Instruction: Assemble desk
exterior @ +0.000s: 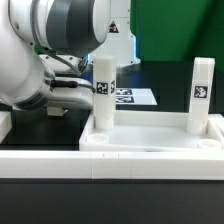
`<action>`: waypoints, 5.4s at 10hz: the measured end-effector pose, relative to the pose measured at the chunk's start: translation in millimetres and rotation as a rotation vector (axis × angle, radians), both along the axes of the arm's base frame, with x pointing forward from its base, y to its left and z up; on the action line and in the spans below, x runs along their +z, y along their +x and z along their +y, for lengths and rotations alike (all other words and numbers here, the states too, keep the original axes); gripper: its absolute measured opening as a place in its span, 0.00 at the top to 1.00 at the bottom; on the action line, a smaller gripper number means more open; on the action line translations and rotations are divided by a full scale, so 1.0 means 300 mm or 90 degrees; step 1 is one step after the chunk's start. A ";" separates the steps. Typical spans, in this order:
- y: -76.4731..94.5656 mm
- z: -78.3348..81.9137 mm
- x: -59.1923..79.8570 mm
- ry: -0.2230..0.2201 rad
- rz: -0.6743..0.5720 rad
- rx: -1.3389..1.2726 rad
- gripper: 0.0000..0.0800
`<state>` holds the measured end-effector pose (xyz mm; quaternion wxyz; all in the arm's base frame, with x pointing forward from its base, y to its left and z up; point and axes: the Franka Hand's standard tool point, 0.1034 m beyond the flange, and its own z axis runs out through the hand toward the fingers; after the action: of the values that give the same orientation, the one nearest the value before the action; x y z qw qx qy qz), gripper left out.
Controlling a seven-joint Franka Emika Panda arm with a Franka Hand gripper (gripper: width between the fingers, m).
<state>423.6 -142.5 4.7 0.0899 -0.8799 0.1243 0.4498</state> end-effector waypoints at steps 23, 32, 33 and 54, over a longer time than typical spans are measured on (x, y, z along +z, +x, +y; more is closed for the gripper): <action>0.555 -0.147 0.385 -0.169 -0.649 0.140 0.64; 0.719 0.100 0.482 -0.171 -0.683 0.114 0.64; 0.720 0.105 0.481 -0.170 -0.683 0.115 0.64; 0.702 0.758 0.453 -0.179 -0.907 0.133 0.64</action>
Offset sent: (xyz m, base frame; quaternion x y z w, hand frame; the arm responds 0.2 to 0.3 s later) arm 0.0484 -0.0004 0.0663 -0.0518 0.0192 -0.0694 0.9961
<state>634.3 85.0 140.6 -0.0080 -0.9695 0.0076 -0.2450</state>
